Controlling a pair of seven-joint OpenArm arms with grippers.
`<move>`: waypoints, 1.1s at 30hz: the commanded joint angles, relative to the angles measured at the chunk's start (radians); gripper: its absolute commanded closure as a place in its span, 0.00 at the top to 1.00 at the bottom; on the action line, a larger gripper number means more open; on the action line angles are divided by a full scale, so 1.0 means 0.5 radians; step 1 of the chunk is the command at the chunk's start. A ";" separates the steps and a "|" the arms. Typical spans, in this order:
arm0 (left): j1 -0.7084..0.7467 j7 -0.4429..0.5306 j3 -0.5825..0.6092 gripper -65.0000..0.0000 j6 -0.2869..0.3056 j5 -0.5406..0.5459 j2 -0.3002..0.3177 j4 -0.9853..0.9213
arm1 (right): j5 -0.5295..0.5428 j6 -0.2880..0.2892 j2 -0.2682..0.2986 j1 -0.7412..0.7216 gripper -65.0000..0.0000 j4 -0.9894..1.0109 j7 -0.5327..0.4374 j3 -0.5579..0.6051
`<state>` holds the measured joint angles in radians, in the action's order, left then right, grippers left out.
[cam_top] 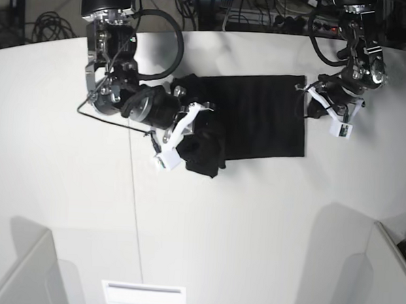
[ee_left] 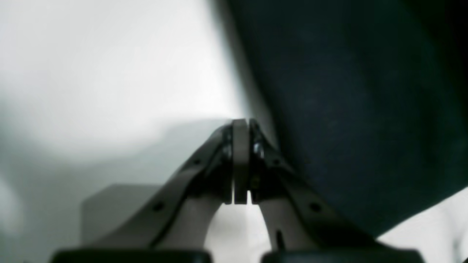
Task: Fold the T-shirt properly
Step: 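Grasp the strip end with the right gripper and fold it toward the left gripper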
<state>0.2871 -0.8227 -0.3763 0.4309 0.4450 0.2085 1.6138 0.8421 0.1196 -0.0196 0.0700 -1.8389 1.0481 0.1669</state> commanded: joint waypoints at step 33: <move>0.127 -0.053 -0.016 0.00 -0.016 -0.045 0.036 0.091 | 0.042 -0.170 -0.021 -0.326 0.00 0.473 -0.533 0.720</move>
<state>0.3443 -0.8188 -0.3836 0.4255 0.4454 0.2195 1.6527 0.8402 0.0227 -0.0170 -0.0780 -1.5848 0.8001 0.5247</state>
